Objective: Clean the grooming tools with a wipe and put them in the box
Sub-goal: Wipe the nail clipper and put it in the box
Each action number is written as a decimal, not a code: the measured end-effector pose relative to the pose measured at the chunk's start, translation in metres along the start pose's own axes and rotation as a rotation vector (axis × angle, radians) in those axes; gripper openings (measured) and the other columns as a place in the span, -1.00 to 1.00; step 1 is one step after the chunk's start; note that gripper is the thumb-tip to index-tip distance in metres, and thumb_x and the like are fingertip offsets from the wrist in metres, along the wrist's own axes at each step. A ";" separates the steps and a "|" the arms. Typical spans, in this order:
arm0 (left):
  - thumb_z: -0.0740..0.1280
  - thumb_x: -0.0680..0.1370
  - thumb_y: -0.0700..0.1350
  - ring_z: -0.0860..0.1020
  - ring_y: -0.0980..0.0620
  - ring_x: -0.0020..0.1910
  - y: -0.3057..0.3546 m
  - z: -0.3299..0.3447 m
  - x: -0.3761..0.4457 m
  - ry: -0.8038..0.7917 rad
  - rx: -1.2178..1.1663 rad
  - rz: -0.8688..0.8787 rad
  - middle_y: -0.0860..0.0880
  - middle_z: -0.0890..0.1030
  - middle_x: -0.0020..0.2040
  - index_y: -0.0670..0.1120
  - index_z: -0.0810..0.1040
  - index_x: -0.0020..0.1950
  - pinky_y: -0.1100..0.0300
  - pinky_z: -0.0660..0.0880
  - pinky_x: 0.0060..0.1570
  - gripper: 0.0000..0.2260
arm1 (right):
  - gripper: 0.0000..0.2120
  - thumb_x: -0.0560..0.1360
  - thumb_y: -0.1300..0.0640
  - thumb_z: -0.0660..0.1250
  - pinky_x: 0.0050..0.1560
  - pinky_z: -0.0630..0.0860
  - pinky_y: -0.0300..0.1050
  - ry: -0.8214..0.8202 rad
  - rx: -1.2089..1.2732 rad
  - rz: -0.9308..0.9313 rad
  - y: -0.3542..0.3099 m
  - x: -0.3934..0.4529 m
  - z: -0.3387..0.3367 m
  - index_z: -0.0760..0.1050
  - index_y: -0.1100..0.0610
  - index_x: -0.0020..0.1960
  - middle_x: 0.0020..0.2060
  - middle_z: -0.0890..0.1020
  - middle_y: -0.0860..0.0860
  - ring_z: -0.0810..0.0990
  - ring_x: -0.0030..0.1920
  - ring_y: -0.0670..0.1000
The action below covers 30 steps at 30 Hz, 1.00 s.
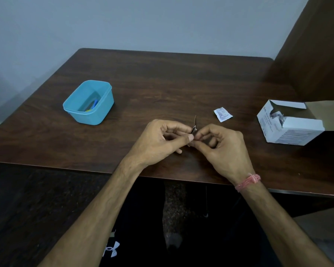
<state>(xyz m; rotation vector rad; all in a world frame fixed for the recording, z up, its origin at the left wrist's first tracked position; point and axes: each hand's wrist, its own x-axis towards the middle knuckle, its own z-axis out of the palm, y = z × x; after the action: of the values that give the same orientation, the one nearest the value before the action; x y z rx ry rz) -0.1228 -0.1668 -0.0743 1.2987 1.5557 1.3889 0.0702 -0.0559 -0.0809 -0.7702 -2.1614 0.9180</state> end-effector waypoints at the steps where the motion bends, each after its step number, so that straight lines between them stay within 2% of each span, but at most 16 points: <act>1: 0.58 0.62 -0.16 0.82 -0.09 0.01 0.001 0.001 0.000 0.014 -0.001 -0.011 -0.07 0.83 -0.03 -0.07 0.79 0.14 0.01 0.76 -0.13 -0.90 | -0.85 0.48 0.01 0.69 -0.32 0.38 -0.34 -0.004 -0.007 -0.006 -0.001 -0.001 0.000 0.71 -0.07 -0.11 -0.47 0.63 -0.04 0.50 -0.50 -0.05; 4: 0.62 0.58 -0.12 0.82 -0.10 -0.05 0.000 0.003 0.001 0.089 -0.005 -0.048 -0.09 0.82 -0.07 -0.15 0.78 0.12 0.04 0.75 -0.16 -0.83 | -0.85 0.48 0.02 0.69 -0.31 0.37 -0.38 -0.010 -0.023 -0.013 -0.002 -0.002 0.000 0.72 -0.06 -0.10 -0.46 0.64 -0.11 0.53 -0.49 -0.06; 8: 0.60 0.60 -0.14 0.82 -0.09 -0.02 -0.001 0.001 0.001 0.063 0.000 -0.044 -0.08 0.83 -0.06 -0.12 0.77 0.16 -0.02 0.77 -0.14 -0.84 | -0.87 0.50 0.05 0.67 -0.30 0.42 -0.33 0.028 -0.009 -0.003 -0.001 -0.002 0.000 0.73 -0.10 -0.06 -0.33 0.73 -0.12 0.57 -0.46 -0.03; 12: 0.59 0.62 -0.14 0.82 -0.08 0.00 -0.003 0.000 0.002 0.029 0.018 -0.040 -0.06 0.83 -0.02 -0.11 0.76 0.24 -0.04 0.76 -0.11 -0.80 | -0.88 0.51 0.06 0.66 -0.31 0.39 -0.36 0.045 -0.013 -0.007 0.000 -0.001 0.000 0.76 -0.11 -0.03 -0.30 0.74 -0.17 0.52 -0.48 -0.05; 15: 0.62 0.58 -0.23 0.81 -0.06 0.01 -0.002 -0.001 0.001 0.023 0.005 -0.059 -0.05 0.82 0.03 -0.10 0.76 0.27 -0.07 0.77 -0.07 -0.73 | -0.89 0.50 0.07 0.67 -0.33 0.37 -0.36 0.063 -0.005 0.003 0.000 -0.001 0.000 0.77 -0.10 -0.03 -0.29 0.73 -0.22 0.47 -0.50 -0.06; 17: 0.63 0.54 -0.33 0.81 -0.02 0.02 -0.002 0.001 0.001 0.017 0.015 -0.059 -0.03 0.82 0.04 -0.09 0.77 0.26 0.00 0.77 -0.09 -0.67 | -0.89 0.50 0.04 0.67 -0.34 0.35 -0.34 0.069 -0.003 0.012 0.000 -0.001 0.000 0.77 -0.11 -0.04 -0.29 0.74 -0.18 0.46 -0.51 -0.06; 23: 0.62 0.54 -0.34 0.81 0.02 0.01 -0.001 0.002 0.001 0.012 0.028 -0.038 0.01 0.83 0.01 -0.01 0.79 0.17 0.03 0.77 -0.09 -0.70 | -0.91 0.49 0.01 0.69 -0.39 0.29 -0.41 0.056 0.023 0.015 -0.003 -0.002 -0.001 0.79 -0.08 -0.08 -0.41 0.66 -0.24 0.42 -0.54 -0.09; 26: 0.60 0.56 -0.34 0.80 0.02 0.00 -0.002 0.004 0.001 -0.009 0.043 -0.036 0.01 0.83 0.02 -0.03 0.81 0.20 0.06 0.75 -0.08 -0.71 | -0.88 0.47 -0.04 0.70 -0.38 0.29 -0.40 0.125 0.039 0.011 -0.004 -0.002 -0.002 0.78 -0.08 -0.10 -0.47 0.62 -0.18 0.40 -0.55 -0.08; 30: 0.59 0.58 -0.33 0.79 0.02 -0.02 -0.001 0.004 0.001 -0.041 0.065 -0.032 0.01 0.82 0.00 -0.01 0.81 0.24 0.10 0.74 -0.08 -0.69 | -0.84 0.45 -0.02 0.72 -0.35 0.31 -0.40 0.182 0.027 -0.005 -0.008 -0.002 -0.002 0.76 -0.05 -0.11 -0.40 0.58 -0.37 0.44 -0.51 -0.05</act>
<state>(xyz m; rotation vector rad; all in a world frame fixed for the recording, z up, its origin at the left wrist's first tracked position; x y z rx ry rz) -0.1201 -0.1646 -0.0757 1.3270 1.5989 1.2937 0.0712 -0.0607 -0.0743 -0.8032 -1.9884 0.8391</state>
